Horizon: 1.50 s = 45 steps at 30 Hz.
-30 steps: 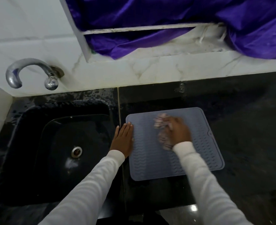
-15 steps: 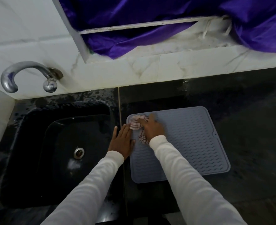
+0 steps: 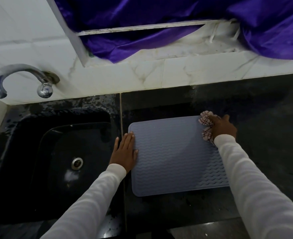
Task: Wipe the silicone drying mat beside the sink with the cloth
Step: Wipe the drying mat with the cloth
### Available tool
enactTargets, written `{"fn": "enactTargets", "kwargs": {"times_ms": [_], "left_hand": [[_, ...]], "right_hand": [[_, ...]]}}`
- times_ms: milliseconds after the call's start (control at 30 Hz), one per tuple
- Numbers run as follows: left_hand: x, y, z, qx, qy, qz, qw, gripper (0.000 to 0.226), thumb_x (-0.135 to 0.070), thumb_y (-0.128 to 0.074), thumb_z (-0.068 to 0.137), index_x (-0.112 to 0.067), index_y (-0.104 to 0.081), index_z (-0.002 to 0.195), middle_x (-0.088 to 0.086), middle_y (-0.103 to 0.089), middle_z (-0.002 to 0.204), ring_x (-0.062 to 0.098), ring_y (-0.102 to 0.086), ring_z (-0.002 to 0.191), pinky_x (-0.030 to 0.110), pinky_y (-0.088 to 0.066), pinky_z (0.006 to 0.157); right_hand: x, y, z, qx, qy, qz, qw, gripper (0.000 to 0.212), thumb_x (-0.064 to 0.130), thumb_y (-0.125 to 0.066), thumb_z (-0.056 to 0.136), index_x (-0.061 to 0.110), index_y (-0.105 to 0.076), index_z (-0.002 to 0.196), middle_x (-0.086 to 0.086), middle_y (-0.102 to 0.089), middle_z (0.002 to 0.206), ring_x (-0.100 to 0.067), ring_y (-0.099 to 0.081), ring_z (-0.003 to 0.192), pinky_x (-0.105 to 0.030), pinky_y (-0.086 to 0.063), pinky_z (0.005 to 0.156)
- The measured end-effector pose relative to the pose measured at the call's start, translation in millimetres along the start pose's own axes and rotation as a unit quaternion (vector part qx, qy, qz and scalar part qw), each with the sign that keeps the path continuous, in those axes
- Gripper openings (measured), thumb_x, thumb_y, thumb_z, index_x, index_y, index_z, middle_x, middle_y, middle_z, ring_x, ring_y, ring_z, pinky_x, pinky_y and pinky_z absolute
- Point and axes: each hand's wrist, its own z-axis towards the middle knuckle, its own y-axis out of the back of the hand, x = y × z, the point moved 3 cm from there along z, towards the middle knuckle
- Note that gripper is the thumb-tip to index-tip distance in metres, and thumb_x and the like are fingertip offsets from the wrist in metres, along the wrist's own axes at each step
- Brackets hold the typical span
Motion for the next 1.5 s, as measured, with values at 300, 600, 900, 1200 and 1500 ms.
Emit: {"fn": "enactTargets", "kwargs": {"times_ms": [300,600,900,1200,1500], "left_hand": [[-4,4,2,0.018,0.0,-0.011,1.0,0.077,-0.049,0.004,0.087,-0.012,0.004,0.155,0.003,0.007,0.163,0.02,0.008,0.15,0.043,0.009,0.12],[-7,13,2,0.046,-0.001,0.017,0.999,0.079,-0.049,0.009,0.085,-0.012,0.006,0.154,0.004,0.009,0.163,0.022,0.007,0.15,0.046,0.006,0.121],[-3,11,1,0.036,-0.001,0.018,0.999,0.081,-0.049,0.013,0.082,-0.013,0.008,0.154,0.002,0.009,0.163,0.02,0.006,0.15,0.046,0.009,0.12],[-2,6,0,0.025,-0.003,-0.013,1.0,0.077,-0.049,0.01,0.085,-0.015,0.009,0.154,0.001,0.013,0.162,0.02,0.01,0.15,0.044,0.011,0.12],[-3,7,2,0.03,-0.008,-0.009,0.999,0.078,-0.048,0.011,0.084,-0.013,0.009,0.154,0.003,0.012,0.162,0.022,0.01,0.149,0.043,0.012,0.119]], "right_hand": [[26,6,-15,-0.03,-0.013,0.1,0.994,0.036,0.03,-0.045,0.096,0.027,-0.053,0.131,-0.021,-0.045,0.121,-0.048,-0.059,0.094,-0.047,-0.05,0.086],[191,-31,-64,0.047,0.176,0.088,0.979,0.04,0.017,-0.046,0.094,0.037,-0.056,0.127,-0.013,-0.043,0.128,-0.035,-0.061,0.089,-0.036,-0.05,0.075],[134,-11,-34,0.029,0.116,0.05,0.992,0.031,0.026,-0.04,0.099,0.024,-0.055,0.126,-0.015,-0.049,0.124,-0.04,-0.061,0.097,-0.042,-0.05,0.087],[40,1,-7,0.031,0.02,0.008,0.999,0.035,0.043,-0.037,0.096,0.037,-0.052,0.128,-0.013,-0.048,0.121,-0.042,-0.06,0.098,-0.043,-0.049,0.087],[104,1,-44,-0.002,0.061,0.149,0.987,0.034,0.038,-0.046,0.095,0.029,-0.058,0.126,-0.014,-0.053,0.119,-0.04,-0.057,0.102,-0.037,-0.043,0.083]]}}
